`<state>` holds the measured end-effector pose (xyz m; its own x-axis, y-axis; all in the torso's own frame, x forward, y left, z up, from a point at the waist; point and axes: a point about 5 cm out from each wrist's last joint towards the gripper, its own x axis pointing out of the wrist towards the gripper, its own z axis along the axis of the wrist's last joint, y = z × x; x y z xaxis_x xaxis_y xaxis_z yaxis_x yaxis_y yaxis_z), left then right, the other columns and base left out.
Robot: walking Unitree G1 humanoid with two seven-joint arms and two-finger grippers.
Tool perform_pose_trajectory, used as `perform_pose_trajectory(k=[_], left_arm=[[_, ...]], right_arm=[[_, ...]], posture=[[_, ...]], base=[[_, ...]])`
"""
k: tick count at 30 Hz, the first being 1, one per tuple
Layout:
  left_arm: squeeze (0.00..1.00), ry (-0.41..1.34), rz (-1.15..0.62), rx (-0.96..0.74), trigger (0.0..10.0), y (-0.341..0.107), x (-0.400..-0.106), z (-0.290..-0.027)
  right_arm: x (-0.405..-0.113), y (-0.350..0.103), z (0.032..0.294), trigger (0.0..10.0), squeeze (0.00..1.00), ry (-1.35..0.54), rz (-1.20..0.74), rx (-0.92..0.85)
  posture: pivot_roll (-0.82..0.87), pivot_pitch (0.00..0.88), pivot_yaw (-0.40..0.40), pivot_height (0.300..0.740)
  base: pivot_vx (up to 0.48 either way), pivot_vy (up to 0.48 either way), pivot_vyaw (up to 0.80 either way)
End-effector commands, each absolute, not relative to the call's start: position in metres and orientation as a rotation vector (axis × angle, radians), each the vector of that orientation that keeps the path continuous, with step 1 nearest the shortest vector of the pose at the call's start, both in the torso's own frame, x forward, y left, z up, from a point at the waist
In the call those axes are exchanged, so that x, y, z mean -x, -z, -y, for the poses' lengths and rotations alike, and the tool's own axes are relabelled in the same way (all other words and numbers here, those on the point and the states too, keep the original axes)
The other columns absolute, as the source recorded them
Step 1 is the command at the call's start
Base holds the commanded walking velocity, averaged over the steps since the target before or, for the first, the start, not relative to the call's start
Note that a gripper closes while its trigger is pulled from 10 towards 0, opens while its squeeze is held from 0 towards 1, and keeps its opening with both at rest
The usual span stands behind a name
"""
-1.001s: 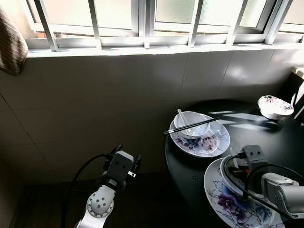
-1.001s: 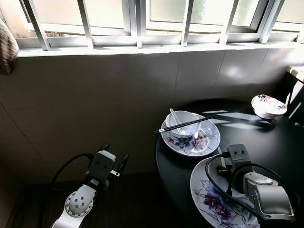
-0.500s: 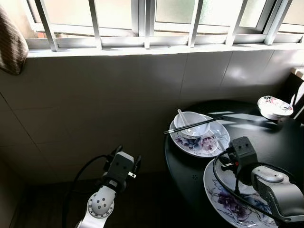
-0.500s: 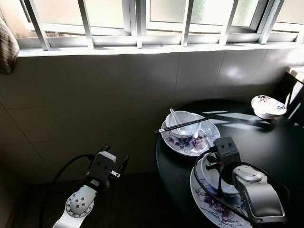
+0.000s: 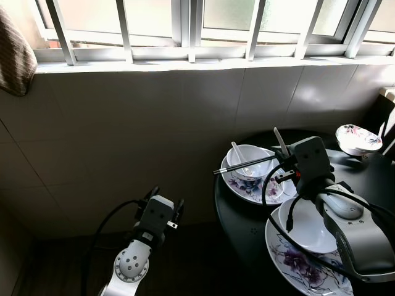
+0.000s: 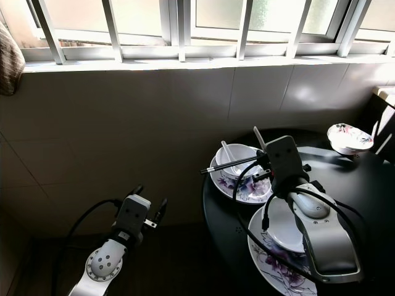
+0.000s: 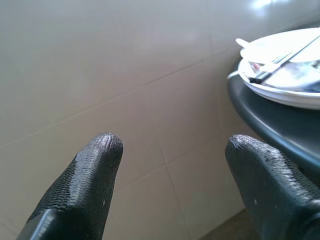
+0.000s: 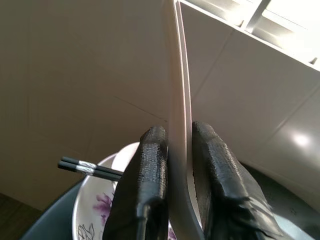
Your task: Kitchen organization
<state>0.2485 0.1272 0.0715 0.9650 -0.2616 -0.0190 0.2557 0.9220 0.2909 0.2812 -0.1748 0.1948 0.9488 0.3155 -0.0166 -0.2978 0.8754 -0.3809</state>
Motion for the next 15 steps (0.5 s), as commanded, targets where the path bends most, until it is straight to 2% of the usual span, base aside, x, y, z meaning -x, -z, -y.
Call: perform_pose_trajectory(k=[1, 6, 15], left_arm=[[0.00, 0.193, 0.053, -0.245, 10.0, -0.078, -0.250, -0.138], [0.00, 0.096, 0.080, -0.161, 10.0, -0.090, -0.257, -0.154], [0.00, 0.088, 0.103, -0.149, 10.0, -0.098, -0.262, -0.161]], right_arm=[[-0.276, -0.201, 0.156, 0.0, 0.00, -0.417, 0.122, 0.425], [-0.275, -0.192, 0.143, 0.0, 0.00, -0.468, 0.157, 0.488], [-0.278, -0.183, 0.134, 0.0, 0.00, -0.485, 0.181, 0.453]], posture=[[-0.02, 0.000, -0.060, 0.740], [0.00, 0.000, -0.062, 0.740], [0.01, 0.000, -0.063, 0.740]], base=[[0.000, 0.000, 0.80], [0.000, 0.000, 0.80], [0.000, 0.480, 0.80]])
